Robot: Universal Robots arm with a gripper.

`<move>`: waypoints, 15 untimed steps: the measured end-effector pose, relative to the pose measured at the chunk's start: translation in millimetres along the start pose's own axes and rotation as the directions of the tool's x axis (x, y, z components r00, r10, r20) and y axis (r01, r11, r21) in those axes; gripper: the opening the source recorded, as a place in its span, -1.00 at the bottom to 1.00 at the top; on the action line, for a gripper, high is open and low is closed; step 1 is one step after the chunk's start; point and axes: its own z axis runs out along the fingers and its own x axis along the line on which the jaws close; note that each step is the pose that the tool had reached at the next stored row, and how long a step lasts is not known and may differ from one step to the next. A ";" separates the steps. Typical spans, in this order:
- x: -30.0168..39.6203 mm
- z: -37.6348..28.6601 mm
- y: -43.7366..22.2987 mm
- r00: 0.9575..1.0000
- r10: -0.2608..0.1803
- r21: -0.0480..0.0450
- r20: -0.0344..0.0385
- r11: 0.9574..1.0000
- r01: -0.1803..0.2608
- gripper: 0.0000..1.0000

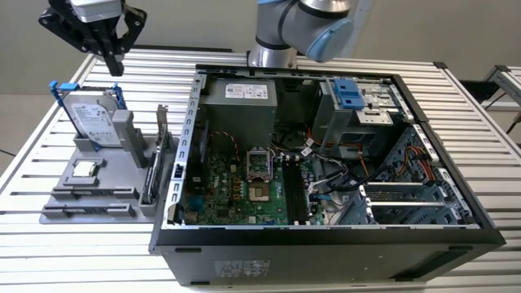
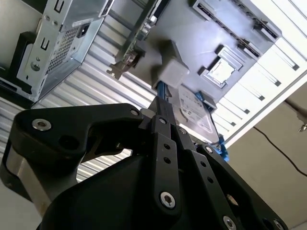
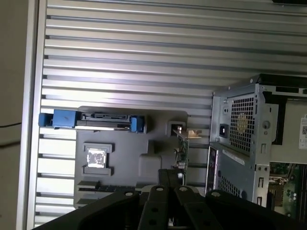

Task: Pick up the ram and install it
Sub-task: 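Reach for the ram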

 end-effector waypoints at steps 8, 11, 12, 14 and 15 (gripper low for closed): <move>15.2 -0.2 1.2 1.000 0.000 0.000 0.000 1.000 0.000 -1.00; 21.4 -0.3 1.6 1.000 0.000 0.000 0.000 1.000 0.000 -1.00; 23.3 -0.3 1.8 1.000 0.000 0.000 0.000 1.000 0.000 -1.00; 27.3 -0.3 2.0 1.000 0.000 0.000 0.000 1.000 0.000 -1.00; 29.3 -0.4 2.2 1.000 0.000 0.000 0.000 1.000 0.000 -1.00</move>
